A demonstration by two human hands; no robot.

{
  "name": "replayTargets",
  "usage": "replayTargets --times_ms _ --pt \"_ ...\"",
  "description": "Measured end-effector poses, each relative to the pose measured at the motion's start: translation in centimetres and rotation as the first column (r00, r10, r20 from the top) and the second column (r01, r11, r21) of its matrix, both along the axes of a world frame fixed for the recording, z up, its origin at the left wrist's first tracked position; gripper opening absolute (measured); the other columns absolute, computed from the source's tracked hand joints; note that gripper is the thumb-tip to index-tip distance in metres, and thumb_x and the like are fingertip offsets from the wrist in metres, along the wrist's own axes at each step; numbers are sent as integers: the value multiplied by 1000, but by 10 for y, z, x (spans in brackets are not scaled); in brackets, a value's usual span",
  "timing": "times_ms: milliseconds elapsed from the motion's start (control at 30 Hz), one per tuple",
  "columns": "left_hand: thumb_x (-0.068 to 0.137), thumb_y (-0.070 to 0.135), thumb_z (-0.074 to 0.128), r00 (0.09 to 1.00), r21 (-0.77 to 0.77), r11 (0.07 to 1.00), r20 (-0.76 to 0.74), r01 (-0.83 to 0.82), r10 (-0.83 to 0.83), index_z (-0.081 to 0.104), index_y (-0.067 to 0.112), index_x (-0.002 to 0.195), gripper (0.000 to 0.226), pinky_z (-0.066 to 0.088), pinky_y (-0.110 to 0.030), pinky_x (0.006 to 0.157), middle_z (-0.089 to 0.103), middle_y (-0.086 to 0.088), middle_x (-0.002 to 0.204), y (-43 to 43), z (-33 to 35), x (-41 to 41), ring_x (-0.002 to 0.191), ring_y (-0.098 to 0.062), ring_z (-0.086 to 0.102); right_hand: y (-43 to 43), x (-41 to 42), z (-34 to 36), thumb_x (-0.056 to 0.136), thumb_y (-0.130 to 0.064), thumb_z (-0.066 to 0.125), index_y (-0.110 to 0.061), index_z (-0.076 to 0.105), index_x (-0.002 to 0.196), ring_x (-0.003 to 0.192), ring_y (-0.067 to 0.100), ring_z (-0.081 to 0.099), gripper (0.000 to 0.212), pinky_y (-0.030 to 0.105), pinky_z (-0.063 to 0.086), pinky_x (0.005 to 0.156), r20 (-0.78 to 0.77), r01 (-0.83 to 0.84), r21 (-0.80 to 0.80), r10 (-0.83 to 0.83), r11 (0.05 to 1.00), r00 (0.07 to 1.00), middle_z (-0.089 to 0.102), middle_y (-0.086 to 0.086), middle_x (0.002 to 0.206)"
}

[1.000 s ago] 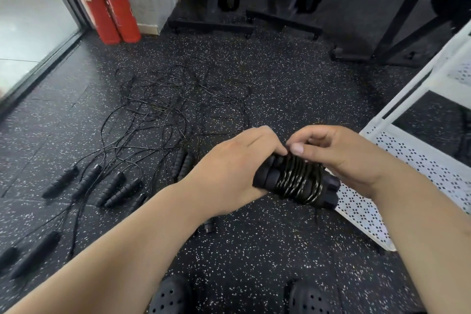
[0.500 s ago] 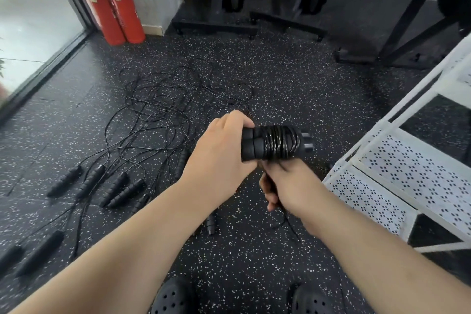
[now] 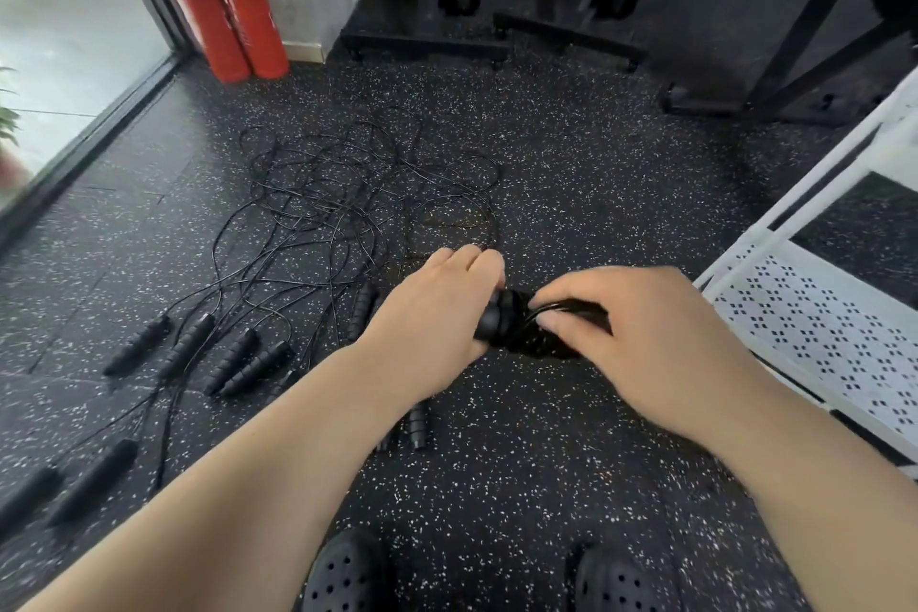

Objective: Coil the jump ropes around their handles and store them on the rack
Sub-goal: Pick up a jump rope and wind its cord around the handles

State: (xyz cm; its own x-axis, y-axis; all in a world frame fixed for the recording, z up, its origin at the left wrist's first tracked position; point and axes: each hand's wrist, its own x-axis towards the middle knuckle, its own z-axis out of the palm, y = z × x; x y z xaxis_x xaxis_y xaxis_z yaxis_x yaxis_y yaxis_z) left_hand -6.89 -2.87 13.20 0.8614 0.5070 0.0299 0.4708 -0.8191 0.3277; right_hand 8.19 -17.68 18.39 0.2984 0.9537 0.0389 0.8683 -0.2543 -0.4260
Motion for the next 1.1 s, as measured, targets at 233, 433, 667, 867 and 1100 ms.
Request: replayTargets --times_ms 233,433,667,867,1100 --pt "82 16 84 972 -107 968 82 227 -219 53 30 121 51 43 -28 92 36 27 98 -14 13 4 101 -2 37 1 48 -5 81 -42 89 -44 82 96 88 6 74 16 44 61 90 -366 -29 -79 -2 996 931 79 -19 93" --pt "80 23 83 952 -297 921 248 253 -181 51 43 116 53 52 -42 93 57 12 117 -21 16 4 111 -11 56 0 67 -11 83 -36 83 -29 85 95 95 13 76 15 38 57 95 -587 1 -23 -15 1000 809 82 -6 97" --pt "75 4 85 897 -474 861 439 185 49 56 34 115 58 53 -43 91 64 16 113 -23 29 1 109 -13 64 2 58 -17 98 -19 70 -12 81 92 78 15 71 14 26 56 71 -757 -61 -8 34 998 652 78 6 88" --pt "78 3 83 896 -515 851 420 103 146 56 38 114 57 57 -45 79 66 15 107 -20 33 0 94 -11 66 13 52 -23 100 8 60 13 70 99 69 2 66 11 16 55 63 -792 161 113 -9 981 611 69 2 84" --pt "78 0 79 869 -593 804 414 31 272 48 44 110 63 58 -44 67 65 17 104 -24 34 0 75 -17 68 16 26 -33 105 0 49 -19 67 77 73 17 62 38 30 49 72 -638 297 -42 -254 954 727 69 0 73"
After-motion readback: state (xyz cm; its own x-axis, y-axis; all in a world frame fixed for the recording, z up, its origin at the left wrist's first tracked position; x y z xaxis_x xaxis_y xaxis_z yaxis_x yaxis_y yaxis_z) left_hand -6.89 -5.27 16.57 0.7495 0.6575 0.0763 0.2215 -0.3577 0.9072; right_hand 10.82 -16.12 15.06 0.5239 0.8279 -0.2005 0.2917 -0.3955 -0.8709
